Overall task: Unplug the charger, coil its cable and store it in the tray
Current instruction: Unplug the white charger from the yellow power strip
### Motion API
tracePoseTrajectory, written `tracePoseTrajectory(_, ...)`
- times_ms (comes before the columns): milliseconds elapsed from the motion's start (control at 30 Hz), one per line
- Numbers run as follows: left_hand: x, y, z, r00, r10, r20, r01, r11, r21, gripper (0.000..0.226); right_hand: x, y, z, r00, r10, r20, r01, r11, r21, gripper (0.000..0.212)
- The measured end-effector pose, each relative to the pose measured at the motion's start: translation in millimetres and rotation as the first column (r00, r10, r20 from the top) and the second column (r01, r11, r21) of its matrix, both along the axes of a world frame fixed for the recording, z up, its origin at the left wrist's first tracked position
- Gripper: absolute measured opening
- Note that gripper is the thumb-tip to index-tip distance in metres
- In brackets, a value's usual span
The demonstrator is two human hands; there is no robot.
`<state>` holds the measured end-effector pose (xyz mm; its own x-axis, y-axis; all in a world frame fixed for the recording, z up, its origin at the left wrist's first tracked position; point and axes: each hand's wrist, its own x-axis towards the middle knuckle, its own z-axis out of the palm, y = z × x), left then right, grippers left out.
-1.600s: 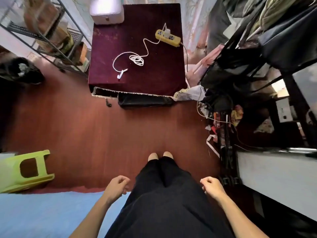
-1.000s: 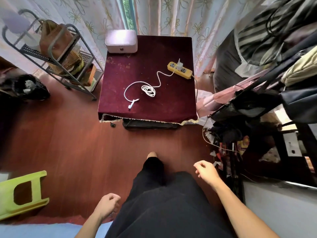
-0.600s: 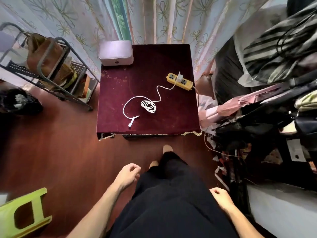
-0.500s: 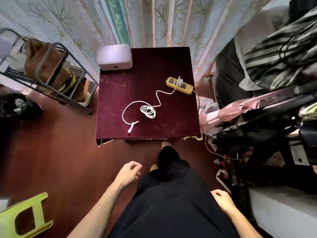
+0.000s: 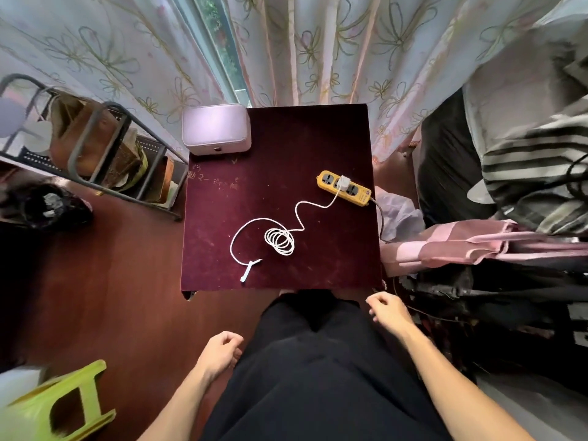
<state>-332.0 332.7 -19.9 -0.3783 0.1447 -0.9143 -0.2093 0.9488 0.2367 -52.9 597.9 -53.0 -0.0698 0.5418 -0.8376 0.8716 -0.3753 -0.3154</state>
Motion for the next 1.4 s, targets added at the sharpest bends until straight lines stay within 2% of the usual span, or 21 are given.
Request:
tracePoseTrajectory(200, -32, 44, -19, 0.997, -0.068, 0.026, 0.068, 0.998, 0.002, 0.014, -48, 32, 7, 0.999, 0.043, -0.015, -0.043, 0.999, 0.034, 0.021)
tracePoseTrajectory(367, -60, 124, -42, 0.999, -0.027, 0.03, 0.023, 0.99, 0.14, 0.015, -94, 76, 7, 0.998, -0.035, -0.051, 0.041, 0.992, 0.118, 0.017)
tracePoseTrajectory(467, -73, 182, -54, 0.999, -0.004, -0.042, 0.016, 0.96, 0.278, 0.015, -122, 112, 0, 0.993, -0.082, -0.084, 0.094, 0.983, 0.156, 0.013)
tracePoseTrajectory(567, -87, 247, -66, 0.988, 0.081, -0.13, -0.014, 0.893, 0.45, 0.017, -149, 152, -13, 0.99, -0.092, -0.108, 0.115, 0.967, 0.229, 0.015)
tracePoseTrajectory(667, -100, 308, -88, 0.964, 0.057, -0.259, 0.091, 0.845, 0.526, 0.01, -177, 191, -33, 0.991, -0.081, -0.108, 0.109, 0.953, 0.282, 0.021)
tracePoseTrajectory(767, -105, 353, -119, 0.915, -0.136, -0.379, 0.318, 0.821, 0.474, 0.005, -199, 220, -53, 0.998, -0.029, -0.061, 0.047, 0.948, 0.316, 0.024)
tracePoseTrajectory(900, -98, 392, -158, 0.79, -0.443, -0.423, 0.598, 0.71, 0.372, 0.045, -214, 245, -81, 0.995, 0.098, -0.01, -0.089, 0.943, 0.322, 0.024)
tracePoseTrajectory(967, -89, 401, -176, 0.72, -0.517, -0.463, 0.686, 0.631, 0.362, 0.06, -217, 251, -95, 0.992, 0.125, -0.032, -0.111, 0.95, 0.293, 0.029)
tracePoseTrajectory(1100, -77, 408, -206, 0.557, -0.544, -0.628, 0.813, 0.512, 0.277, 0.071, -214, 257, -117, 0.993, 0.116, 0.003, -0.112, 0.954, 0.279, 0.027)
tracePoseTrajectory(1233, -77, 417, -220, 0.528, -0.499, -0.687, 0.831, 0.47, 0.297, 0.071, -214, 264, -119, 0.992, 0.126, 0.013, -0.125, 0.96, 0.249, 0.04)
tracePoseTrajectory(1400, -83, 423, -225, 0.483, -0.478, -0.733, 0.851, 0.452, 0.266, 0.065, -224, 279, -116, 0.962, 0.267, 0.052, -0.272, 0.944, 0.185, 0.05)
